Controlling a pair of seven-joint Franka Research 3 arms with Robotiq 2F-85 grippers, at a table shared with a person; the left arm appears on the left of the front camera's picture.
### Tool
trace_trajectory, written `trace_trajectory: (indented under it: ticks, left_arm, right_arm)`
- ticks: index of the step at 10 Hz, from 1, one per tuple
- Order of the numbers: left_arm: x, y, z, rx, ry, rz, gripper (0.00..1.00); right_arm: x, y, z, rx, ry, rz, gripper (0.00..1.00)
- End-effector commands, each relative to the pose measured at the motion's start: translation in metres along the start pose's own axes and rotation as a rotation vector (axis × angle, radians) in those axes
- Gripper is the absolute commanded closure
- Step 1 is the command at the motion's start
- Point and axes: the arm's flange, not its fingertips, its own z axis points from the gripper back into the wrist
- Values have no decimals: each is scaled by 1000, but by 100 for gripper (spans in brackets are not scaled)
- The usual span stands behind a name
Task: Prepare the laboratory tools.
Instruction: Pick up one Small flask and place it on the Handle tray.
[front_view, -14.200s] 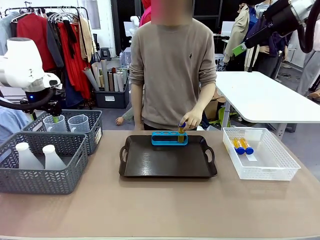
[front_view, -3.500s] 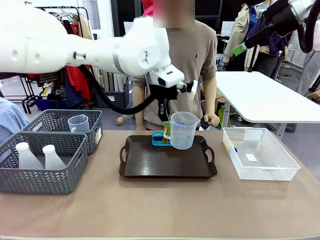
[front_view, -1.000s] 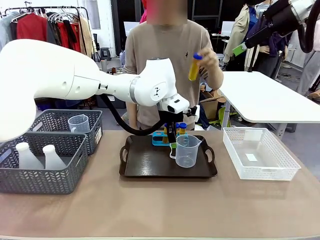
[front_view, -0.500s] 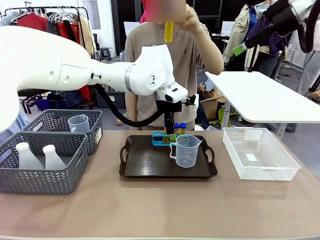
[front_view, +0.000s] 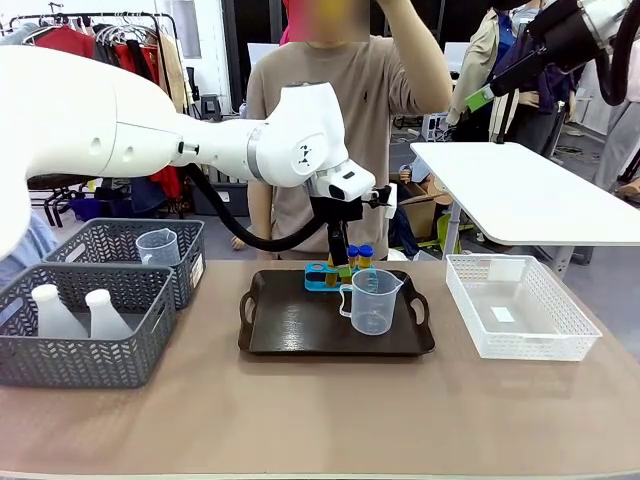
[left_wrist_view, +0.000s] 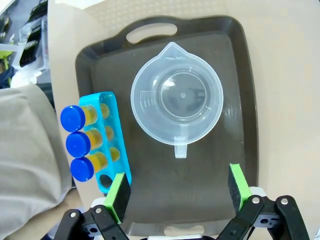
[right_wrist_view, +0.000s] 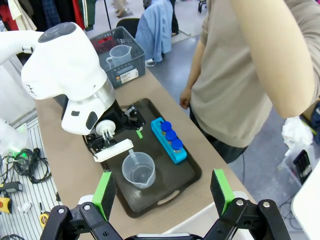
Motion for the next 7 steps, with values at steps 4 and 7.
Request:
trace_trajectory:
  ticks: [4, 7]
  left_arm:
    - [-10, 9, 23, 27, -33, 35, 0]
    - [-40, -5, 115, 159, -50, 181, 0]
  right_arm:
    - [1, 1, 0, 2, -8, 2, 0]
    - [1, 1, 0, 2, -8, 2, 0]
